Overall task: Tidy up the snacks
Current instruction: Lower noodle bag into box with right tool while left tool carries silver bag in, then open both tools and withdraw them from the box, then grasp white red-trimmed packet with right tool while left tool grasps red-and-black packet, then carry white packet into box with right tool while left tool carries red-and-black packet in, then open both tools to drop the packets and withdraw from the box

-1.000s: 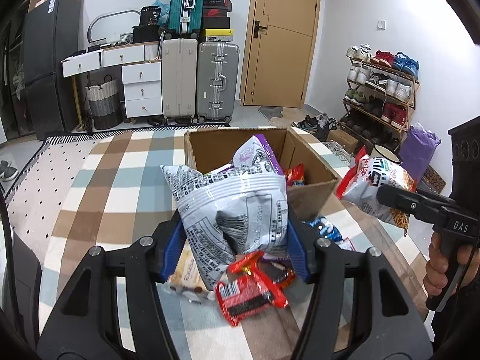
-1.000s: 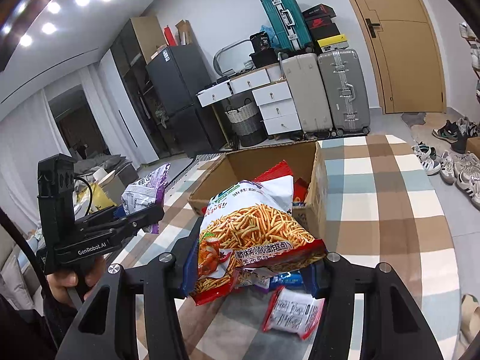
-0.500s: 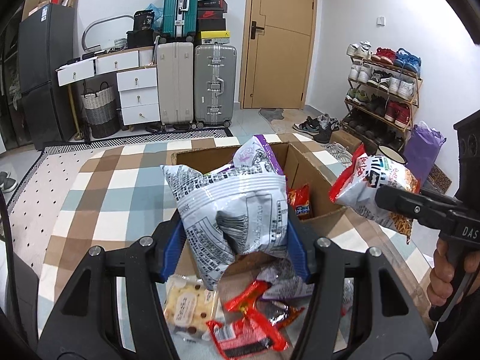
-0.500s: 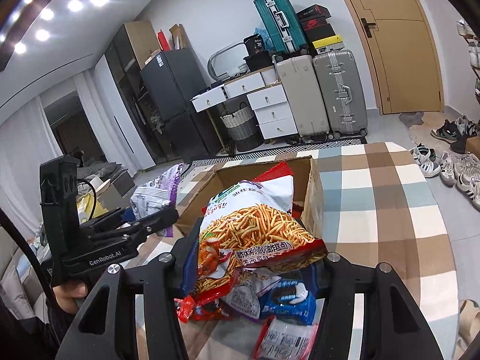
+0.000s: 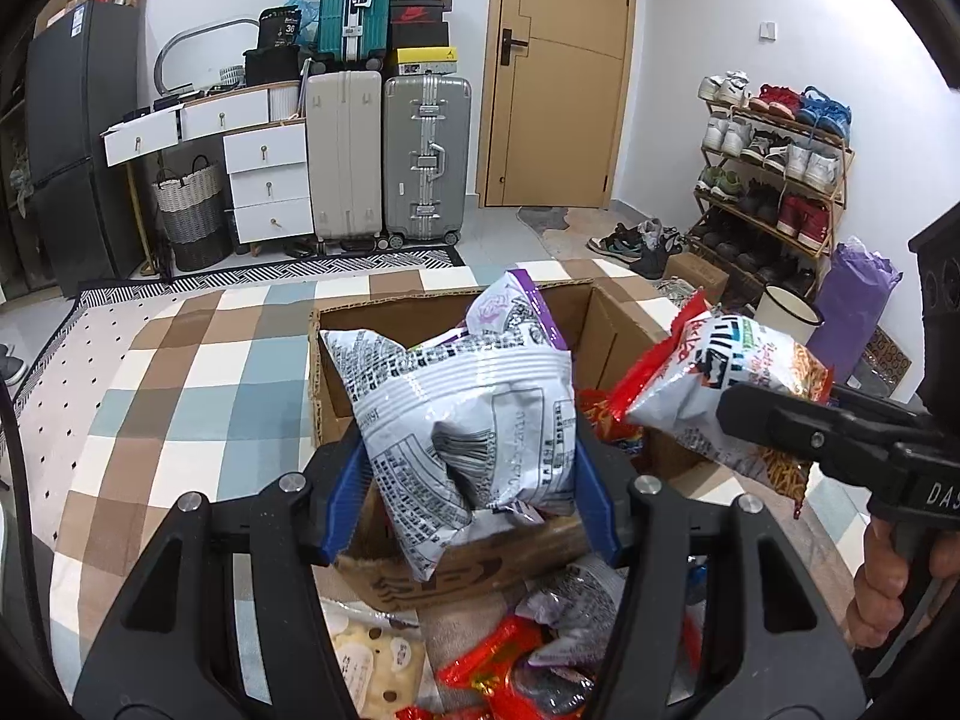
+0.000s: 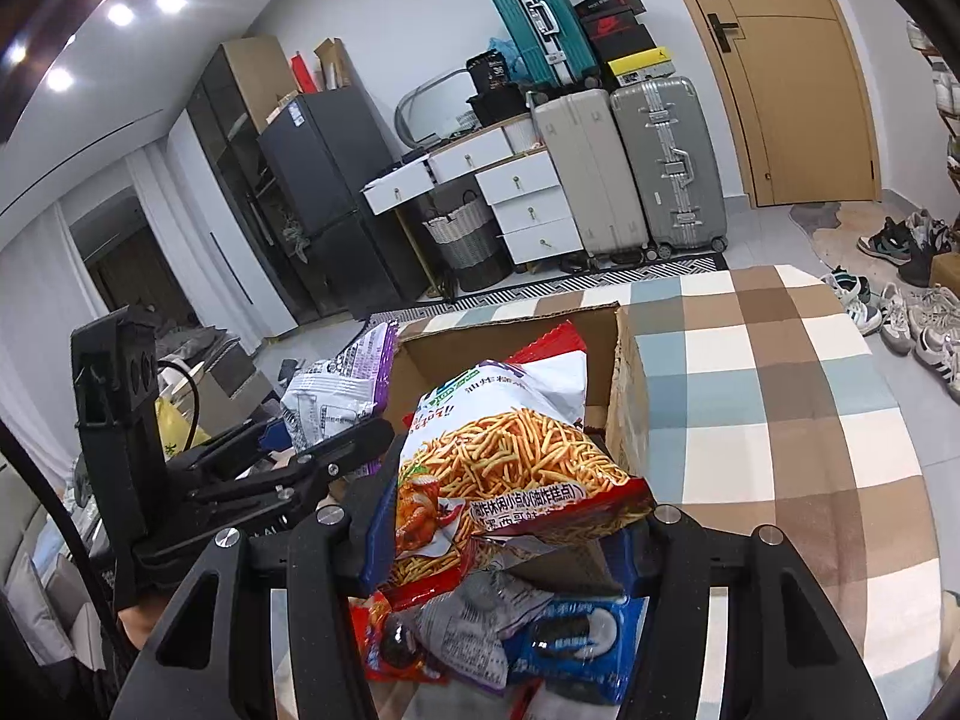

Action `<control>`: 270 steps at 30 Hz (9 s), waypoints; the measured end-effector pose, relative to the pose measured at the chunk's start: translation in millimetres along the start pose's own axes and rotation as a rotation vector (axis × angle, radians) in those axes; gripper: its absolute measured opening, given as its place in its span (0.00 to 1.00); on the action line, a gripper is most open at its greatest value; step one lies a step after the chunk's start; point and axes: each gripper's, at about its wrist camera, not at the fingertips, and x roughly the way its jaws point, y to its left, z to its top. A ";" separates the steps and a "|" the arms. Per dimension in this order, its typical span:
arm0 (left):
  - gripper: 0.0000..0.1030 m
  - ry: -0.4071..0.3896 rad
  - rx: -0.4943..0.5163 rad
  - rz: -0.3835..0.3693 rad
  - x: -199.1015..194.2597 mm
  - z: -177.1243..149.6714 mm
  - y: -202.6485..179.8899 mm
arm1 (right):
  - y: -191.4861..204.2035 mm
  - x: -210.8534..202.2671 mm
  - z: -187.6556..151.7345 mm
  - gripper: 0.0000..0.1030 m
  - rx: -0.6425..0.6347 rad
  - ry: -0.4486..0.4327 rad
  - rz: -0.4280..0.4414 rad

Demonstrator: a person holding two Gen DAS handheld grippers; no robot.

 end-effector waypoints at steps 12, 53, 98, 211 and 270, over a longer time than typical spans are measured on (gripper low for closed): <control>0.56 -0.007 0.003 -0.011 22.0 -6.5 5.8 | -2.6 37.5 8.5 0.54 0.004 0.038 -0.038; 0.99 -0.073 -0.012 -0.003 3.8 -23.7 10.5 | -9.1 -1.2 -4.7 1.00 -0.070 -0.034 -0.120; 0.98 0.154 -0.038 0.027 -65.0 -128.2 24.9 | -22.1 5.6 -121.2 0.99 -0.060 0.263 -0.170; 0.39 -0.002 0.019 0.001 27.5 -3.1 22.9 | 12.3 58.9 15.2 0.49 -0.118 0.051 -0.083; 0.99 0.028 -0.113 0.071 -54.1 -46.0 62.1 | 6.3 -10.8 -22.2 1.00 -0.084 0.087 -0.150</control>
